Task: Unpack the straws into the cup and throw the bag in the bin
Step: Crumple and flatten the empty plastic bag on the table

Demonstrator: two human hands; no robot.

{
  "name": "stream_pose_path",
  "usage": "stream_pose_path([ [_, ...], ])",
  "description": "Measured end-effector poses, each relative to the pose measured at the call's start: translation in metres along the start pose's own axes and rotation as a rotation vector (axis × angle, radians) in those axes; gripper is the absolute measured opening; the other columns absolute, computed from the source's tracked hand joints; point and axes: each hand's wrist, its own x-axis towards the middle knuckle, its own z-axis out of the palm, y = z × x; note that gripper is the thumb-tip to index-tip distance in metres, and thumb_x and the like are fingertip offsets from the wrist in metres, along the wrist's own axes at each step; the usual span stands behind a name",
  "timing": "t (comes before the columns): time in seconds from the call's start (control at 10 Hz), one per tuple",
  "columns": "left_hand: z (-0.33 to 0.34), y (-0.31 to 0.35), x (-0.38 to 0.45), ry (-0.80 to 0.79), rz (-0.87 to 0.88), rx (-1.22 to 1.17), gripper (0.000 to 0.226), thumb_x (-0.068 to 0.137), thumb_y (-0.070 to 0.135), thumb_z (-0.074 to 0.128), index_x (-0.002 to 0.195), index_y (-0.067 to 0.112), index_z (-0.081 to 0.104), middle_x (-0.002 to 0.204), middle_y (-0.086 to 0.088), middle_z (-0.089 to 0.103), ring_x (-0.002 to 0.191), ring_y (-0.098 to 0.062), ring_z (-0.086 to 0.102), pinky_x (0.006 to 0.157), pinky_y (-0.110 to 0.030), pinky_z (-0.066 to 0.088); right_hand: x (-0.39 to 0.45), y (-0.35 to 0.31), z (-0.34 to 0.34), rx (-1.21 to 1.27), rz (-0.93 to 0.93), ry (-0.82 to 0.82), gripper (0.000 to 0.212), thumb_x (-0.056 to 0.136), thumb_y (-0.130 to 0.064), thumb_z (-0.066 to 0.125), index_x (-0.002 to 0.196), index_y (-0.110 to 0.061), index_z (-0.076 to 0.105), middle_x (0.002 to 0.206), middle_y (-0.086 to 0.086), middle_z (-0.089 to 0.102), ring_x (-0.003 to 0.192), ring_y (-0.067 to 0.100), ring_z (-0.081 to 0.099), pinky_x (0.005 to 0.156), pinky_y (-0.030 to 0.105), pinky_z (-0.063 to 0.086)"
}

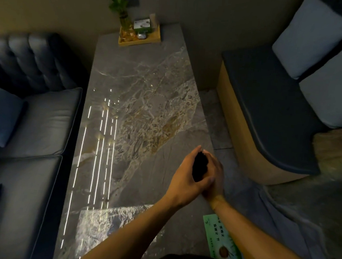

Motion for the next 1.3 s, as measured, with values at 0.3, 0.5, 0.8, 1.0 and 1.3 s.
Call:
stream_pose_path([
  [0.3,-0.001,-0.012,-0.011,-0.041,0.021,0.146,0.075,0.083,0.052,0.061,0.145,0.042,0.019,0.148,0.012,0.037,0.126,0.005,0.037,0.098,-0.012,0.037,-0.018,0.025,0.015,-0.146,-0.017,-0.052,0.068,0.070,-0.003,0.076,0.133,-0.010,0.050,0.136,0.014,0.055,0.130,0.019,0.042,0.110,0.032,0.030],
  [0.5,0.002,-0.013,-0.010,-0.055,0.032,0.206,0.073,0.088,0.049,0.056,0.147,0.041,0.013,0.154,0.009,0.030,0.134,-0.007,0.037,0.102,-0.025,0.039,-0.007,0.018,0.021,-0.357,0.000,-0.049,0.047,0.080,-0.031,0.059,0.124,-0.014,0.058,0.127,0.005,0.062,0.130,0.021,0.049,0.118,0.042,0.019],
  [0.8,-0.003,-0.015,-0.010,-0.012,0.014,0.203,0.069,0.089,0.048,0.055,0.147,0.034,0.020,0.150,0.004,0.038,0.132,-0.011,0.041,0.103,-0.028,0.039,-0.012,0.014,0.021,-0.367,0.044,-0.115,0.059,0.075,-0.026,0.068,0.131,-0.016,0.052,0.137,0.001,0.056,0.141,0.020,0.036,0.117,0.064,0.009],
  [1.0,-0.003,-0.016,-0.011,-0.055,0.001,0.142,0.074,0.087,0.049,0.056,0.148,0.035,0.015,0.154,0.006,0.032,0.135,-0.007,0.035,0.104,-0.024,0.034,-0.012,0.014,0.024,-0.506,-0.002,-0.107,0.045,0.081,-0.039,0.044,0.122,-0.025,0.056,0.129,-0.008,0.060,0.144,0.020,0.029,0.114,0.069,0.011],
  [1.3,-0.010,-0.022,-0.012,0.009,-0.012,0.096,0.070,0.087,0.050,0.055,0.147,0.036,0.021,0.151,0.005,0.037,0.133,-0.008,0.039,0.106,-0.028,0.038,-0.012,-0.007,0.017,-0.526,-0.052,-0.071,0.043,0.075,-0.032,0.060,0.115,-0.017,0.057,0.122,-0.003,0.066,0.142,0.025,0.035,0.113,0.070,0.007],
])
